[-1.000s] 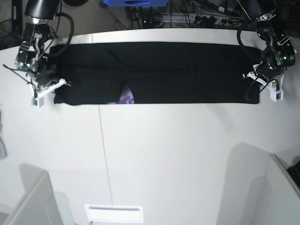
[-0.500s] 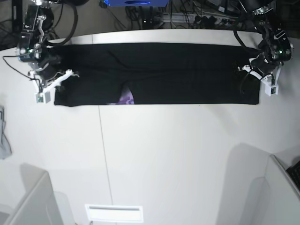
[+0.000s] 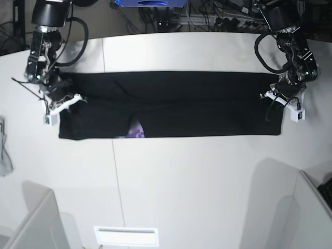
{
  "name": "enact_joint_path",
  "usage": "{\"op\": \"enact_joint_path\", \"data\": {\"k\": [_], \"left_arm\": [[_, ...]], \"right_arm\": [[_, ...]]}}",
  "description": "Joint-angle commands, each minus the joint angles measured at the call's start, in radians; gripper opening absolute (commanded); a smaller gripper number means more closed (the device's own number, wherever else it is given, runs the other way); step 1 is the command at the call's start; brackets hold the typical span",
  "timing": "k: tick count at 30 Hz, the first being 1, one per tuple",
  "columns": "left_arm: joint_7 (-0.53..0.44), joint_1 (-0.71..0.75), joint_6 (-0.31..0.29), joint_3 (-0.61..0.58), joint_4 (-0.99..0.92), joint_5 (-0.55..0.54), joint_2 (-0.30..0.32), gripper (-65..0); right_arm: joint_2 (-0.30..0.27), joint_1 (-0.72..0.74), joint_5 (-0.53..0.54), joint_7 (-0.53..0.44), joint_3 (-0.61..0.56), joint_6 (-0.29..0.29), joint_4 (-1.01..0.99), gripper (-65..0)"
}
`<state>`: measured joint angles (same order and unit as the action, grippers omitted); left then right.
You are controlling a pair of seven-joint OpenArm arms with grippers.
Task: Fold the T-shirt properly
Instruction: 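Grasp both ends of the folded strip with both grippers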
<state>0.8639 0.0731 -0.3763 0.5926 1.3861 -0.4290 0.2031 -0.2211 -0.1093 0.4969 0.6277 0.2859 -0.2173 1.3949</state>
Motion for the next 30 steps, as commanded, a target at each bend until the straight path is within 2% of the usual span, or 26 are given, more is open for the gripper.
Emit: {"op": "enact_joint_path", "data": {"k": [1,8,12,14,19,24,30], "left_arm": [[0.051,-0.014,0.030,0.000,-0.006,0.083,0.006,-65.0],[0.059,-0.213,0.032,0.000,-0.113,0.197,0.005,-65.0],[0.061,-0.235,0.032,0.000,-0.086,0.206,0.009,-65.0],[0.064,-0.232,0.032,0.008,-0.047,0.192,0.011,-65.0],[0.170,-0.229,0.030,0.013,0.111,0.117,0.019,-65.0],[0.220,-0.120,0.029,0.119,0.332,0.005,0.028,-65.0],[0.212,-0.016,0.027,0.186,0.356,-0.061,0.029,-65.0]], "right_arm": [[-0.024,0.020,-0.034,0.042,0.000,0.026,-0.015,-65.0],[-0.033,0.170,-0.036,0.044,-0.001,0.028,-0.144,-65.0],[-0.027,0.158,-0.034,0.050,-0.001,0.025,-0.071,-65.0],[-0.024,0.128,-0.030,0.067,0.000,0.023,0.007,-65.0],[-0.002,0.089,-0.027,0.119,0.005,0.022,0.232,-65.0],[0.018,0.020,-0.030,0.171,0.006,0.022,0.441,-65.0],[0.019,-0.020,-0.031,0.168,0.000,0.022,0.493,-65.0]]}}
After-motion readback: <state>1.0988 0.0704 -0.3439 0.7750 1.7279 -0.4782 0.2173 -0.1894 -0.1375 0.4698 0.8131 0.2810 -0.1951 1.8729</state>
